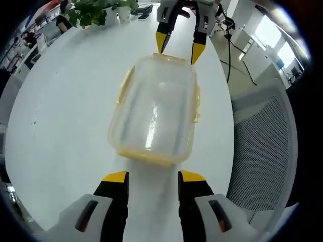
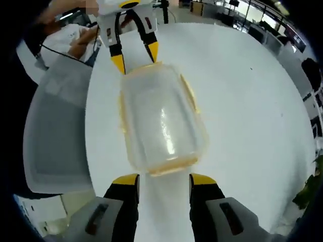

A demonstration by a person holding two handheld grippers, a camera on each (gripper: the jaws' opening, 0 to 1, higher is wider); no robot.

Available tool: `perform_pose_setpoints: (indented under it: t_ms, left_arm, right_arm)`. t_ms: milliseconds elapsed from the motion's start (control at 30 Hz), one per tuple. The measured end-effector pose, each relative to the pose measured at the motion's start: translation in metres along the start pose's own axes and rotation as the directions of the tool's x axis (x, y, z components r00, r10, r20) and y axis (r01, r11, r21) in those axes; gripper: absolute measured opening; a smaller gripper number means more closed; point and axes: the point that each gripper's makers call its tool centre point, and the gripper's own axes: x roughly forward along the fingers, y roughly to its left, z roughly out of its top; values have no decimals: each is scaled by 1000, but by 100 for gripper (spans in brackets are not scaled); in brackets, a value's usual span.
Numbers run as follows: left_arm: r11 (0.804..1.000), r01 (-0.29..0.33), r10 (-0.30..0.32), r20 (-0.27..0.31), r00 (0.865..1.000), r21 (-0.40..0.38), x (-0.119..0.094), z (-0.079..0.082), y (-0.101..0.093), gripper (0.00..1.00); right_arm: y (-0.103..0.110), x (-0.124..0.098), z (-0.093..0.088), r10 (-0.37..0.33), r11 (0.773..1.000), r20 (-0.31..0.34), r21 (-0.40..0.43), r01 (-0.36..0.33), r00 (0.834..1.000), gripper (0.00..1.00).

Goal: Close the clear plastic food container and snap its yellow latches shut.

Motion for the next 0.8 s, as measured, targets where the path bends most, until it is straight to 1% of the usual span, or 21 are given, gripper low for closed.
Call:
perform_pose_setpoints:
  t_ms: [33,100,133,167,200,267,300,333,367,400,433,467,500,533,600,633,700,733,767,800]
  left_arm:
    - [1000,9,-8,15,1000,-26,-1,2,0,37]
    - [996,8,-6,28,1000,-83,-3,3,3,37]
    - [992,29,-24,42,999,-126,-4,4,1,37]
    - [988,43,-35,54,998,-150,-5,6,-1,37]
    - [982,53,-41,67,997,-183,-6,7,-1,37]
    - [971,60,-45,73,996,-231,-7,8,-1,35]
    - [963,71,-51,85,995,-259,-7,9,-1,34]
    - [955,72,-50,85,995,-287,-7,7,0,33]
    - [953,72,-49,86,995,-295,-7,7,0,33]
    - [951,70,-45,90,995,-300,-6,7,1,33]
    - [941,62,-36,84,996,-334,-5,5,3,33]
    - [928,52,-25,78,997,-368,-5,2,4,33]
    - [911,37,-8,73,997,-411,-5,0,8,34]
    - [907,31,1,77,997,-421,-5,0,11,33]
    - [876,55,-15,87,996,-480,-4,0,8,32]
    - [859,64,-14,101,995,-507,-3,2,9,32]
    - [844,83,-17,130,991,-530,-4,6,9,31]
    - [830,97,-21,143,990,-549,-5,8,7,31]
    - [823,109,-30,148,989,-557,-6,8,6,30]
    - [801,140,-45,174,984,-583,-7,11,3,31]
  right_arm:
    - [0,-1,0,3,1000,7,22,-3,1000,40]
    - [-3,-2,0,0,998,12,68,0,1000,41]
    - [-5,-2,1,-2,997,25,82,0,1000,41]
    - [-5,-2,2,-2,994,35,112,-2,999,41]
    - [-7,-3,4,-4,989,46,148,-2,999,41]
    - [-8,-4,7,-13,983,65,186,1,998,42]
    - [-10,-4,8,-12,979,74,202,-3,997,42]
    - [-10,-3,7,-9,972,78,235,-10,997,42]
    - [-8,-3,8,0,964,86,264,-23,996,42]
    - [-10,-2,10,0,948,106,318,-34,994,42]
    - [-12,-1,10,-7,942,107,333,-29,994,42]
    - [-14,-2,11,-11,944,116,329,-28,993,42]
    - [-16,-1,13,-21,937,128,347,-25,992,42]
    - [-18,-1,13,-27,933,129,359,-21,991,41]
    - [-19,-1,12,-28,923,134,384,-26,991,40]
    - [-18,-1,12,-31,916,133,401,-25,991,39]
    - [-21,0,11,-37,912,139,409,-23,990,39]
    - [-22,1,9,-39,904,135,428,-23,990,39]
    - [-21,1,9,-38,902,136,431,-25,990,39]
    - [-20,1,10,-28,892,147,451,-42,989,39]
